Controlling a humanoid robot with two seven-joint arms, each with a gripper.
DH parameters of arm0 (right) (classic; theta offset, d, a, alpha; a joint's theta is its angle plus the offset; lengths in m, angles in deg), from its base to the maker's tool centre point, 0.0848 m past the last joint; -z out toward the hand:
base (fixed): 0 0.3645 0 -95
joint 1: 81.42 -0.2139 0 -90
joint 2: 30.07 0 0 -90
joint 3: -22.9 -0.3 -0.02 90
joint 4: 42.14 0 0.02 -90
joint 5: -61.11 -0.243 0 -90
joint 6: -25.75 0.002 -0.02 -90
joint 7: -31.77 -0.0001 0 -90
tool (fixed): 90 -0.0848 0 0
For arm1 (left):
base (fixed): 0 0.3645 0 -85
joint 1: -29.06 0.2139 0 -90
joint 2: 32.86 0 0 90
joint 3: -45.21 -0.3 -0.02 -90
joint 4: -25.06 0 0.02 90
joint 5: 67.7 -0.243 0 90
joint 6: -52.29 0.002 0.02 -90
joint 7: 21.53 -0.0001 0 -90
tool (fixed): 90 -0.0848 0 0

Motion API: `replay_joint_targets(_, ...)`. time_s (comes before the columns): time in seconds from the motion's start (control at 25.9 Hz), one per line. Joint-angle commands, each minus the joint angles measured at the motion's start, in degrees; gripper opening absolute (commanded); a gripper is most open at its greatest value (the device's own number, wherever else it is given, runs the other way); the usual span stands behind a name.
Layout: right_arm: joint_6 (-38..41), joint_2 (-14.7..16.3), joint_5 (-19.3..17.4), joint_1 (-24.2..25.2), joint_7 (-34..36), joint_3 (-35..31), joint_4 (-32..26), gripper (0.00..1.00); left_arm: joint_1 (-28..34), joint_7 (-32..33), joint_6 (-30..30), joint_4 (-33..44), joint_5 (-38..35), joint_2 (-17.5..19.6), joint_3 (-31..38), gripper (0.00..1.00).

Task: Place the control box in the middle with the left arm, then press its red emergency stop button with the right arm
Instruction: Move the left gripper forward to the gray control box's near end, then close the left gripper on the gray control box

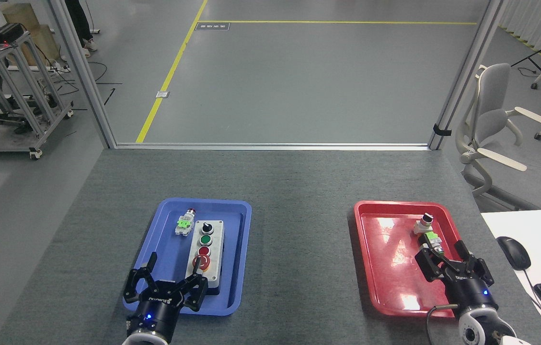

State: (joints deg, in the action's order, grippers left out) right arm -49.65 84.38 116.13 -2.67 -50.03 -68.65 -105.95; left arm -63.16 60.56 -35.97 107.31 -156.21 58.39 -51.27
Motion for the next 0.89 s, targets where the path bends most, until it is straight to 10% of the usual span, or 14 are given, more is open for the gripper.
replay_joint_targets(0.0,0.0,0.1,0.0,0.2,0.2,0.1,0.0,1.00,0.1,-0.1,2.7,-1.0,0.0,-0.3,-3.5,0.99)
replay_joint_targets(0.85,0.1,0.1,-0.1,0.3,0.2,-0.2,0.0,1.00,-7.3,-3.4,5.0,-19.8,1.1,-3.3,-3.6,0.99)
